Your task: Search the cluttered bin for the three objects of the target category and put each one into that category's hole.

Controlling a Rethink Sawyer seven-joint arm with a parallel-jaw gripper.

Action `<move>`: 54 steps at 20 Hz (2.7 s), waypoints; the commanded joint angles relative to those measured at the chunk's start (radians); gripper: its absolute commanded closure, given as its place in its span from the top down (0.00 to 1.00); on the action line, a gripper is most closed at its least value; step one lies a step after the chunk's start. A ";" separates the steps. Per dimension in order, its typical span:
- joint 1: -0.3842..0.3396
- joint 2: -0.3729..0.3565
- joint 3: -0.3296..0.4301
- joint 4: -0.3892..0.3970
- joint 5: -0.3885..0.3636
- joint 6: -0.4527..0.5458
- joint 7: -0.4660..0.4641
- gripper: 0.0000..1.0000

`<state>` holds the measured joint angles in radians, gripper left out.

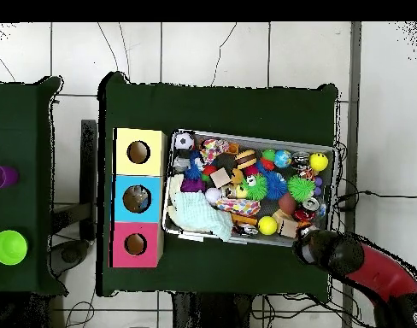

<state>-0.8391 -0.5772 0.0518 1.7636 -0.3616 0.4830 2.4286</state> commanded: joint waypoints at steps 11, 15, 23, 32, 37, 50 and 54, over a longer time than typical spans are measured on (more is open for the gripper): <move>-0.046 0.128 0.127 -0.088 -0.145 -0.048 -0.186 1.00; -0.140 0.074 0.163 -0.063 -0.162 0.002 -0.286 1.00; -0.301 0.054 0.262 -0.186 -0.205 0.174 -0.488 1.00; -0.362 0.112 0.330 -0.320 -0.227 0.268 -0.561 1.00; -0.359 0.176 0.333 -0.382 -0.274 0.241 -0.549 1.00; -0.361 0.277 0.354 -0.511 -0.311 0.246 -0.491 1.00; -0.337 0.331 0.353 -0.592 -0.327 0.265 -0.454 1.00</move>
<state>-1.1583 -0.4306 0.4038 1.4515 -0.4732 1.0634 2.1994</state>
